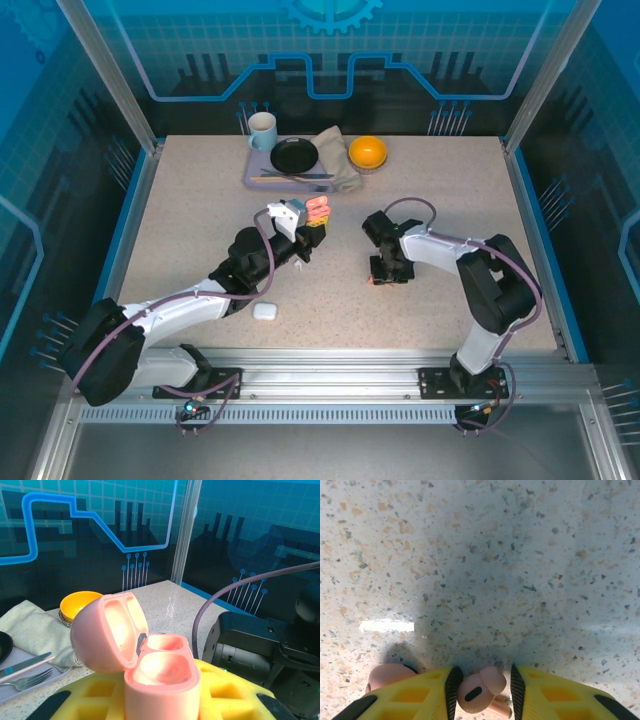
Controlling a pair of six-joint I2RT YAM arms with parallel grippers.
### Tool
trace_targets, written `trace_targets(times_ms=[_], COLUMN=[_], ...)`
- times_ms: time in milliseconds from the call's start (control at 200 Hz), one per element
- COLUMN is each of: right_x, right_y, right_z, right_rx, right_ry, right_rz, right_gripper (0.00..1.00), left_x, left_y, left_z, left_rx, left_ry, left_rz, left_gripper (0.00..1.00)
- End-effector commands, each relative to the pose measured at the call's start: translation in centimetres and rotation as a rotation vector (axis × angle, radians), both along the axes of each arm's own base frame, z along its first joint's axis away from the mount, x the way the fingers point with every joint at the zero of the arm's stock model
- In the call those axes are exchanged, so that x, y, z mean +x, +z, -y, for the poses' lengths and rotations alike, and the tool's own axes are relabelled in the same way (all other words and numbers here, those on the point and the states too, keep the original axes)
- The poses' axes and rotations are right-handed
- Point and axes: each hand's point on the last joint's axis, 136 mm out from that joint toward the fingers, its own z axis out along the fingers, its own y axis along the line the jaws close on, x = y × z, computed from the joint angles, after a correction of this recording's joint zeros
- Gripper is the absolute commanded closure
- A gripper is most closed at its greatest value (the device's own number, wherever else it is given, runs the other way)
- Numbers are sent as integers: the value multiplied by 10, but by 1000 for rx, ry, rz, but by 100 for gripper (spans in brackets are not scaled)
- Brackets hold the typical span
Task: Insert the wireless bluetooth earbuds into the charging case
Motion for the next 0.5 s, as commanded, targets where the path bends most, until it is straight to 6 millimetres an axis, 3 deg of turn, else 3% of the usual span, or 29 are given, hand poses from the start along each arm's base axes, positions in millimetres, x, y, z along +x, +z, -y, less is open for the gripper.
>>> trace_targets(times_ms=[0, 325, 495], right_x=[7, 4, 5], right_y=[-4, -8, -8], right_z=[1, 2, 2], right_rx=[-25, -33, -31], right_ry=[30, 49, 64], right_rz=[-9, -30, -34], right_gripper=[64, 67, 75], left_x=[-3, -5, -6], left_y=[15, 14, 15], left_z=[-2, -2, -3], left_rx=[-26, -25, -24], left_ry=[-10, -14, -15], left_rz=[36, 37, 39], left_gripper=[100, 100, 100])
